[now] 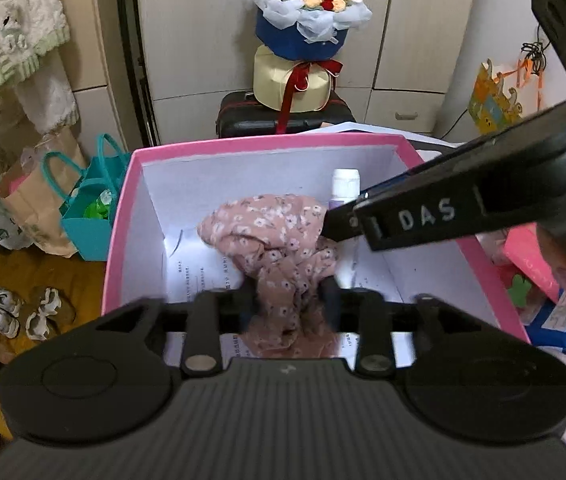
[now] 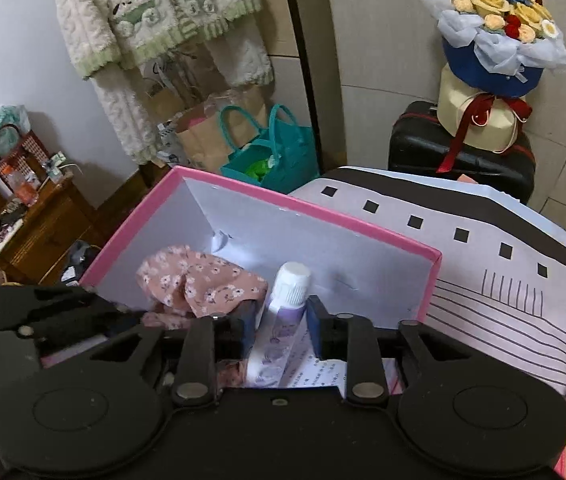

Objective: Organize soft objects
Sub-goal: 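Carry the scrunchie and white tube into the pink box and release both, then reach the left tool to the light-green yarn ball and grasp it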

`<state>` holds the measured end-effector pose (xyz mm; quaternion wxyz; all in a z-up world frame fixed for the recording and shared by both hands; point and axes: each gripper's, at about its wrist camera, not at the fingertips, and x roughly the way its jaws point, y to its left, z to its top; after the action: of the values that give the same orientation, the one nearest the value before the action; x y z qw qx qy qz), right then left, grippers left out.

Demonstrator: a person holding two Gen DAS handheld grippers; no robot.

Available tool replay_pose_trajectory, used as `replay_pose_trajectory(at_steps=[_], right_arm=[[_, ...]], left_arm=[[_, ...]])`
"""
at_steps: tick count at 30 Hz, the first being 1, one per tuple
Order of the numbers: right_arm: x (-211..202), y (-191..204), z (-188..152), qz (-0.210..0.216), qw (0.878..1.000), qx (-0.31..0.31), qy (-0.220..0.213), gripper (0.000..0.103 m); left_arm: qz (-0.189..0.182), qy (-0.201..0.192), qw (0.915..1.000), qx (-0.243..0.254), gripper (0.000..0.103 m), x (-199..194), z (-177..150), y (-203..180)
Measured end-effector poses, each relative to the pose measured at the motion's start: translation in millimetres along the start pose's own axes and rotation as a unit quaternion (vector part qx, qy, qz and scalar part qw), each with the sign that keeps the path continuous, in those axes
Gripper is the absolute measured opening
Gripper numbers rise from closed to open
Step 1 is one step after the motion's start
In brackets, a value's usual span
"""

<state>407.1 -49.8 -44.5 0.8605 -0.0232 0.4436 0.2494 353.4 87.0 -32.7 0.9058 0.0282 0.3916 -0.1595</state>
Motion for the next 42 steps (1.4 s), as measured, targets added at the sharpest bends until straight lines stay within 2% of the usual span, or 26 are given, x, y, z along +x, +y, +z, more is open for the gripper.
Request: replay_pose_trajectory(at_steps=[1, 3, 5, 10, 16, 20, 25, 27, 29, 35, 42], right_arm=[[-0.9, -2.5, -0.1, 0.005, 1.000, 0.002, 0.000, 0.038], [-7.1, -5.4, -2.9, 0.028, 1.000, 0.008, 0.001, 0.041], [-16.4, -5.1, -7.4, 0.034, 0.999, 0.012, -0.004, 0.042], [-50.6, 5.7, -22.7, 0.033, 0.999, -0.007, -0.024, 0.046], [-99.4, 19.1, -49.9, 0.026, 0.997, -0.042, -0.053, 0.050], [-131.2, 27.2, -67.9, 0.020, 0.995, -0.062, -0.076, 0.062], [-168.5, 40.5, -90.9, 0.013, 0.991, -0.087, -0.096, 0.063], [-181.2, 45.5, -100.4, 0.013, 0.990, -0.098, -0.100, 0.075], [-193.1, 48.7, -110.8, 0.008, 0.988, -0.111, -0.109, 0.081], [-224.1, 52.4, -139.1, 0.005, 0.985, -0.128, -0.117, 0.086], [-256.9, 51.4, -183.5, 0.001, 0.982, -0.136, -0.131, 0.086]], left_arm=[[0.000, -0.003, 1.0000, 0.004, 0.053, -3.9, 0.0, 0.5], [0.002, -0.010, 0.9999, 0.009, 0.056, -14.5, -0.6, 2.8], [0.002, -0.021, 0.9998, 0.004, 0.059, -26.5, -1.3, 7.1], [-0.006, -0.027, 0.9996, 0.002, 0.063, -57.6, -5.2, 12.8], [-0.006, -0.024, 0.9994, 0.022, 0.066, -95.8, -18.7, 5.5], [-0.006, -0.024, 0.9988, 0.041, 0.071, -122.2, -28.0, -3.8], [-0.015, -0.035, 0.9973, 0.063, 0.079, -157.5, -36.8, -17.7], [-0.023, -0.042, 0.9963, 0.071, 0.083, -172.4, -41.0, -24.4], [-0.031, -0.046, 0.9956, 0.076, 0.085, -186.1, -45.8, -30.3], [-0.035, -0.056, 0.9938, 0.089, 0.094, -216.6, -59.5, -52.9], [-0.040, -0.062, 0.9922, 0.100, 0.098, -237.8, -85.9, -78.6]])
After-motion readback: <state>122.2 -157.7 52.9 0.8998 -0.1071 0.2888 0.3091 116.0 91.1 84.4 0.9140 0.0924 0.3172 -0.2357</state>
